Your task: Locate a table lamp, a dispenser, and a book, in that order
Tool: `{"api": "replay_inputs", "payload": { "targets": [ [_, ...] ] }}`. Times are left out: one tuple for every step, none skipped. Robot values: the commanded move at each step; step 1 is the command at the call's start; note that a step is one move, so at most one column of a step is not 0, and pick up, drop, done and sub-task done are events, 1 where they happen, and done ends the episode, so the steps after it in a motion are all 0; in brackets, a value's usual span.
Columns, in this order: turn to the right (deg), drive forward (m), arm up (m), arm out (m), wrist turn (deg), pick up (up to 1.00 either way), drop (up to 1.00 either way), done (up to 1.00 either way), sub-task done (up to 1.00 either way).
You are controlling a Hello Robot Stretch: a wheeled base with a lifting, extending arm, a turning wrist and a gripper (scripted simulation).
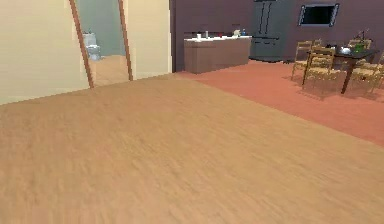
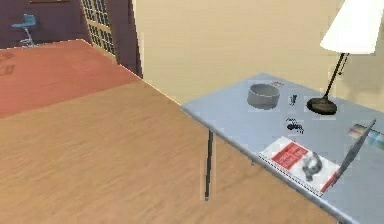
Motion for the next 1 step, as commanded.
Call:
{"api": "replay_inputs", "payload": {
  "targets": [
    [0.0,1.0,0.0,0.0,0.0,0.0,0.0,0.0,0.0]
  ]
}}
